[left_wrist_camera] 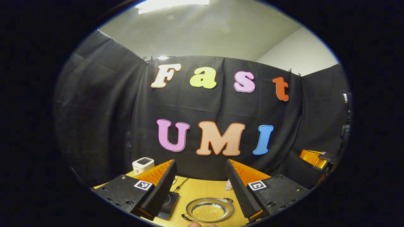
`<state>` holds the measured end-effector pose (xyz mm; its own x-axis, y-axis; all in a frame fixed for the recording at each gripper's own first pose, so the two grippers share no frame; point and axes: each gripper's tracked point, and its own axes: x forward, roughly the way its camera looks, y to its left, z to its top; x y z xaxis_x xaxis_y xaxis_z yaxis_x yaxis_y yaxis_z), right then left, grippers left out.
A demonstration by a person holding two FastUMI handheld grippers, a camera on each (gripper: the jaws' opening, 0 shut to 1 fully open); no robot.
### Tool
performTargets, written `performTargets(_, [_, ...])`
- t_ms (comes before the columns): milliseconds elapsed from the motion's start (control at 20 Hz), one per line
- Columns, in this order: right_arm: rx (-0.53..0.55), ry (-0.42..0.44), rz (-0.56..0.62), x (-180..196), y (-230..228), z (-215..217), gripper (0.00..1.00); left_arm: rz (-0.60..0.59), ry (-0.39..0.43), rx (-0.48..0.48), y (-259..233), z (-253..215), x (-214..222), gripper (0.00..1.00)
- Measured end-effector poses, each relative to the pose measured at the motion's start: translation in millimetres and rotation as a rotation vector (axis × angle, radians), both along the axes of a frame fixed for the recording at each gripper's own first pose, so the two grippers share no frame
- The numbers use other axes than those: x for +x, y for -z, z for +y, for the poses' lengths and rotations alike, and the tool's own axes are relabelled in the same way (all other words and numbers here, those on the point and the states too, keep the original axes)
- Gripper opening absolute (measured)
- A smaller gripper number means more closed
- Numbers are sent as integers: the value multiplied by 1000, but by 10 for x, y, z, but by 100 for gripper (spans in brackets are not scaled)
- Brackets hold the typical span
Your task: First push the handle of the pot to place it horizontally, then grasp the pot with both hands and set it on the induction cooktop.
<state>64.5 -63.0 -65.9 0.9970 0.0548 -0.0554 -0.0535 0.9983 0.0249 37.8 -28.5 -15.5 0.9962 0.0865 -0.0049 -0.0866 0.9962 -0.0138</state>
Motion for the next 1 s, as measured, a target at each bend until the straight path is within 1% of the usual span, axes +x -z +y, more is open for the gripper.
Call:
performTargets(50, [-9,-6,17,10,71,8,2,-2,1,-1,4,-3,17,90])
performTargets(100, [-10,-9,29,14,118,25,2,2,3,-2,24,-2,30,94])
performTargets(150, [-4,-13,34,19,149,48,0,11,5,1,64,14,24,90])
performTargets(200, [4,-26,39,18,204,112,2,11,1,9,85,52,14,94])
performTargets(350, [-2,-37,87,80,460,264,2,-7,-3,27,132,224,60,94])
performTargets(400, [9,-40,101,102,509,347,0,-3,8,27,177,283,94,94])
performTargets(450, [13,-39,115,126,571,422,2,0,19,26,239,352,152,94])
performTargets(500, [10,-31,130,152,663,482,2,2,29,23,284,440,216,90])
performTargets(550, [5,-27,146,181,744,571,2,4,37,18,335,530,275,94])
performTargets(600, [-4,-21,161,203,837,671,7,-2,46,11,368,633,339,95])
performTargets(650, [-15,-8,177,228,925,755,7,-12,58,4,394,729,417,91])
performTargets(700, [-24,3,203,231,1045,848,2,-15,69,-4,443,832,482,99])
performTargets(750, [-22,6,225,223,1151,969,0,-10,78,-18,526,929,537,94])
performTargets(800, [-25,9,239,230,1235,1086,3,-19,96,-31,563,1009,606,90])
performTargets(850, [-33,17,265,242,1356,1163,0,-20,113,-41,631,1084,678,91])
performTargets(900, [-37,31,291,245,1490,1229,2,-16,129,-44,713,1161,745,95])
performTargets(950, [-38,45,319,246,1622,1299,2,-7,144,-47,811,1229,811,95])
performTargets(1000, [-38,61,352,237,1771,1365,2,5,164,-52,905,1287,885,90])
